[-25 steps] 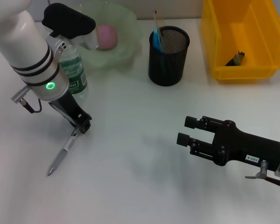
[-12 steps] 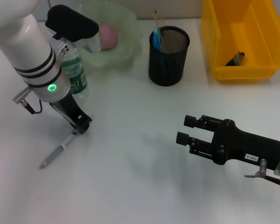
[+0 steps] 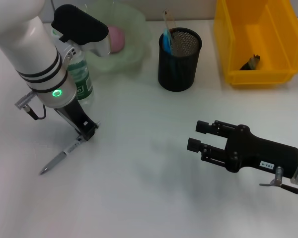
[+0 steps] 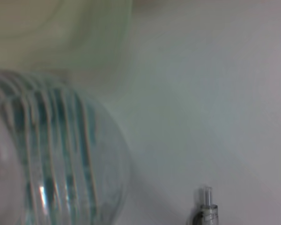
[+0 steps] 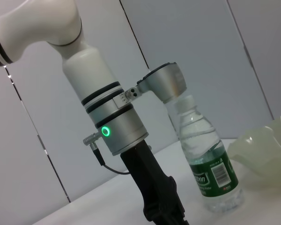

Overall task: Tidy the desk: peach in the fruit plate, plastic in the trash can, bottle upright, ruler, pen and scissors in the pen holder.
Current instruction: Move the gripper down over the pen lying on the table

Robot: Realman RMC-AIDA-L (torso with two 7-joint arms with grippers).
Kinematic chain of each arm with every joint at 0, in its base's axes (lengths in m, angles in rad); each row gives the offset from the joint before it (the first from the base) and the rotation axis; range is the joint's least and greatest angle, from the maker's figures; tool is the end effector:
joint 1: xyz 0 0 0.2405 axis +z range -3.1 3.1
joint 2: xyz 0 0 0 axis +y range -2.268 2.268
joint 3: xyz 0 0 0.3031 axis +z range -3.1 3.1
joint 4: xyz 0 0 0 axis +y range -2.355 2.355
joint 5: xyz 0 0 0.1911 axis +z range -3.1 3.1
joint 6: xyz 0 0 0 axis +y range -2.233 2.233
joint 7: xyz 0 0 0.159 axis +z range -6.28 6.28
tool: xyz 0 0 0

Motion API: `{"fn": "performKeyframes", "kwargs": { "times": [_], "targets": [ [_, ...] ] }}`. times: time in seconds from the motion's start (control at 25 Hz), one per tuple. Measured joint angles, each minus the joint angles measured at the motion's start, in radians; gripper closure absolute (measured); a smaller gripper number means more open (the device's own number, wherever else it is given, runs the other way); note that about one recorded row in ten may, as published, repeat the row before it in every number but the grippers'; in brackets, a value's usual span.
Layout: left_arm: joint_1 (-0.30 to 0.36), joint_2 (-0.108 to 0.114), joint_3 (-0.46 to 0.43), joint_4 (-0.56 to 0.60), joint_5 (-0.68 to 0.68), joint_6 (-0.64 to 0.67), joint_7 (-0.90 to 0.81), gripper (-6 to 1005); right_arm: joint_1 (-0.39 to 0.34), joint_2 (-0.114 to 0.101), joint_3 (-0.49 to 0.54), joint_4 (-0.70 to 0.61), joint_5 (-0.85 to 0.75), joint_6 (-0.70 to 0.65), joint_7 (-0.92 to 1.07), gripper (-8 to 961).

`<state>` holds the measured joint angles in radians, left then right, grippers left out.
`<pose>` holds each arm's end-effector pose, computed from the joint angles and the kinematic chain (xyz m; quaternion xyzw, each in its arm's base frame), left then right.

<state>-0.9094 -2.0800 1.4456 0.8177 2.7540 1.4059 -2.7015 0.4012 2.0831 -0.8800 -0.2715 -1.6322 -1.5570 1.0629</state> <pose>-0.2315 0.4050 -0.0762 -0.8655 -0.3601 0.2997 0.1772 0.2995 0.2724 -0.0837 -0.8887 0.2610 0.3568 0.1215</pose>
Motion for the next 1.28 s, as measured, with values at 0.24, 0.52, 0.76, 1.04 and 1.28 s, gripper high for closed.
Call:
{"fn": "performKeyframes", "kwargs": {
  "times": [0.24,0.52,0.76,1.04,1.28],
  "targets": [
    [-0.002,0.000,0.006,0.000,0.001,-0.003,0.003,808,0.005,0.000,0.007,0.000,0.000,0.011,0.000,337],
    [0.005,0.000,0.003,0.048,0.001,0.012,0.002,823,0.007,0.000,0.008,-0.001,0.001,0.017,0.000,337],
    [0.038,0.001,0.004,0.173,-0.016,0.049,-0.007,850,0.006,0.000,0.010,-0.002,0.010,0.037,-0.002,337],
    [0.068,0.005,-0.001,0.316,-0.070,0.067,-0.007,906,0.004,0.000,0.010,-0.001,0.014,0.051,-0.003,338],
    [0.077,0.005,0.007,0.378,-0.108,0.066,0.002,956,-0.002,0.000,0.010,0.000,0.014,0.052,-0.003,338]
  ]
}}
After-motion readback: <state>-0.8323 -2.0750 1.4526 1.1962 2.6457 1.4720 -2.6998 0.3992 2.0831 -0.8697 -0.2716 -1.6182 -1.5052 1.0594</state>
